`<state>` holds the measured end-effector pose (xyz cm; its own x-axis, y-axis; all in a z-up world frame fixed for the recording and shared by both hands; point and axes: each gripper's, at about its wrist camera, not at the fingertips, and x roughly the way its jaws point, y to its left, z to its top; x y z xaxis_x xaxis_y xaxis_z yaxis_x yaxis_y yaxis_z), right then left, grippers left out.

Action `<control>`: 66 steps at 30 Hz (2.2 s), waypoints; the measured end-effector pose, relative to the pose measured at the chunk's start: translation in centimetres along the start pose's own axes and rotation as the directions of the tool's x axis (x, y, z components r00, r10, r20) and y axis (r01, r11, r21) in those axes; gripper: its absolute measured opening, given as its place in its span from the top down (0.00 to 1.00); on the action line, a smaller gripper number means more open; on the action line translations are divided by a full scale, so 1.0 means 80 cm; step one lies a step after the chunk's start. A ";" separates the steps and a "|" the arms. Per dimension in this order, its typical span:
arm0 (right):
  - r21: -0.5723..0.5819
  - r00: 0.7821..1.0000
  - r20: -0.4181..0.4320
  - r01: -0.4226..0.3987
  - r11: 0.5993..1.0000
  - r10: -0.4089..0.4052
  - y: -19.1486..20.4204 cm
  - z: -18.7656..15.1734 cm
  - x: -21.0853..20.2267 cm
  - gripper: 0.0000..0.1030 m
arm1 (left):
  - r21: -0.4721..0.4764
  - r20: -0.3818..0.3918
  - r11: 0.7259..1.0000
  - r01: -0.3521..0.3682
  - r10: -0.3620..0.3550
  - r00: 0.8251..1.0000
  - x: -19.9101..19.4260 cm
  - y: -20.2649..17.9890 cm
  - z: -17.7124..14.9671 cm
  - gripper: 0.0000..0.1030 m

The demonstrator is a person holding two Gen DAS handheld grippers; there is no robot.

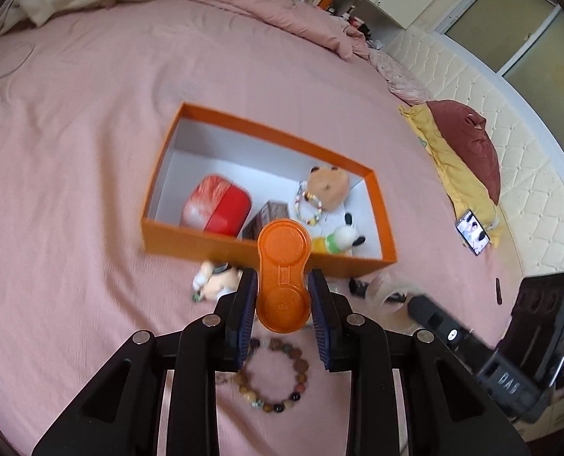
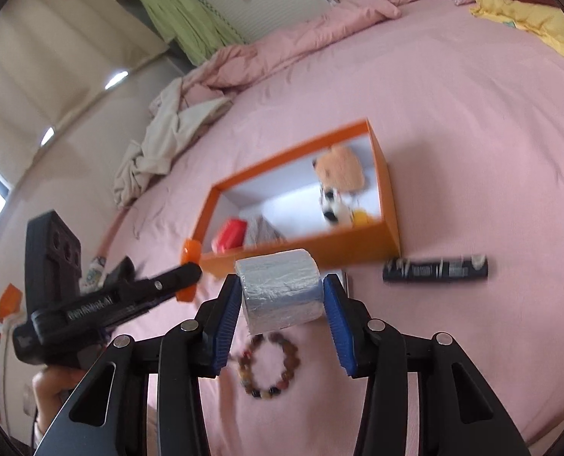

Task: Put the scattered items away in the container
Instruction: 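Lower the orange lid into the box with the left while the right drops the tape roll in, then grasp the black stick with the right gripper while the left grasps the cartoon figurine keychain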

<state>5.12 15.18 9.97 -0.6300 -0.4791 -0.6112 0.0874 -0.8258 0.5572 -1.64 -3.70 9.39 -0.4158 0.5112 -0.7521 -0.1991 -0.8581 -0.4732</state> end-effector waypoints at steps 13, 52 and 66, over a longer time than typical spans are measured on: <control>-0.084 0.999 0.026 0.040 0.996 -0.038 0.003 0.091 0.052 0.58 | 0.008 0.045 0.998 -0.055 0.054 0.997 0.058 0.004 0.089 0.72; 0.134 0.981 0.122 0.132 0.982 -0.149 -0.063 0.025 -0.028 0.37 | 0.015 -0.044 0.991 -0.129 0.130 0.991 0.027 0.008 -0.033 0.44; -0.053 0.921 0.020 0.389 0.920 -0.388 -0.050 -0.023 0.005 0.28 | 0.150 -0.148 0.921 -0.359 0.380 0.913 0.119 0.014 -0.045 0.38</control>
<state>5.90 17.76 6.44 -0.6295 -0.1152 -0.7684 -0.1232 -0.9616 0.2451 -2.66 0.36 0.01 -0.3239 0.1479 -0.9344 -0.1675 -0.9811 -0.0972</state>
